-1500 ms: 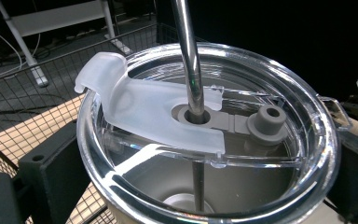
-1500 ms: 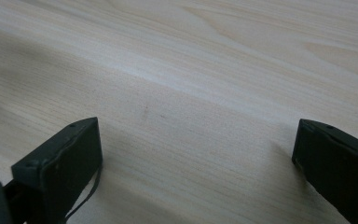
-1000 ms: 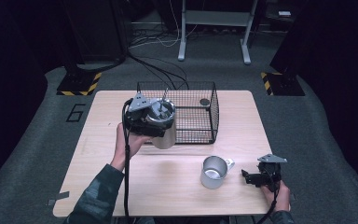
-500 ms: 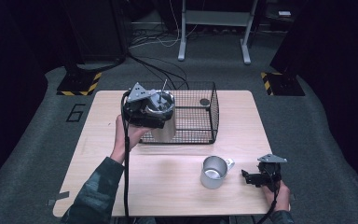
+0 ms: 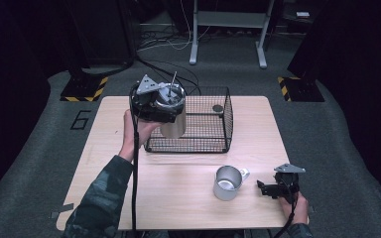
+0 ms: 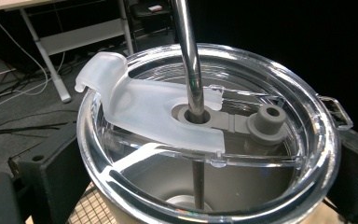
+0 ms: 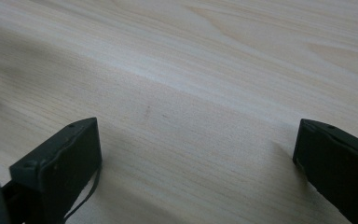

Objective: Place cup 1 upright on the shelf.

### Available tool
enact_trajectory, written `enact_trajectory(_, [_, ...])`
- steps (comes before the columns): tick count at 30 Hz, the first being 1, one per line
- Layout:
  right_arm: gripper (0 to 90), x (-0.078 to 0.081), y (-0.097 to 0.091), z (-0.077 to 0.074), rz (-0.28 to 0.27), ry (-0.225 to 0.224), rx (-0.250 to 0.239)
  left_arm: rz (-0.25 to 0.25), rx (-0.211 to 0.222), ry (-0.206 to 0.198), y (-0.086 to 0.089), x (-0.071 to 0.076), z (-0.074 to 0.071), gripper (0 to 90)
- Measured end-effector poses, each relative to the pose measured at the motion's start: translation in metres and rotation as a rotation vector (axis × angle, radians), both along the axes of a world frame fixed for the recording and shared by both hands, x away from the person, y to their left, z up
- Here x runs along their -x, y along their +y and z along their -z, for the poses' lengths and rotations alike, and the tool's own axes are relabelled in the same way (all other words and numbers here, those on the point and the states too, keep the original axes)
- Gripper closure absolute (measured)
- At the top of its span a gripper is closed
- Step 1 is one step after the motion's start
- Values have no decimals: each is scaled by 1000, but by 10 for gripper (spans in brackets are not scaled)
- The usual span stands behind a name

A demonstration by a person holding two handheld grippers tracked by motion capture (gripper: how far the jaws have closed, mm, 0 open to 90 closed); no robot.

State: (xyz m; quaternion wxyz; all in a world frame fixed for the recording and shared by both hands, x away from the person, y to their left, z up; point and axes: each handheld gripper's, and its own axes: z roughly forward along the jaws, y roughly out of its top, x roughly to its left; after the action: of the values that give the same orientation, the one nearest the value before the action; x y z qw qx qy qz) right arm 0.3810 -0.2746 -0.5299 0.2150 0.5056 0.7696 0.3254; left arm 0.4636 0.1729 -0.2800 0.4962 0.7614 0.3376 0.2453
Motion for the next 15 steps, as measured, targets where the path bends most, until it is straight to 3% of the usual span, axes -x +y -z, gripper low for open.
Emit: enact_trajectory(15, [4,-1,0,1,2,-12,1,-61,-18,13,0,-29,-1,36])
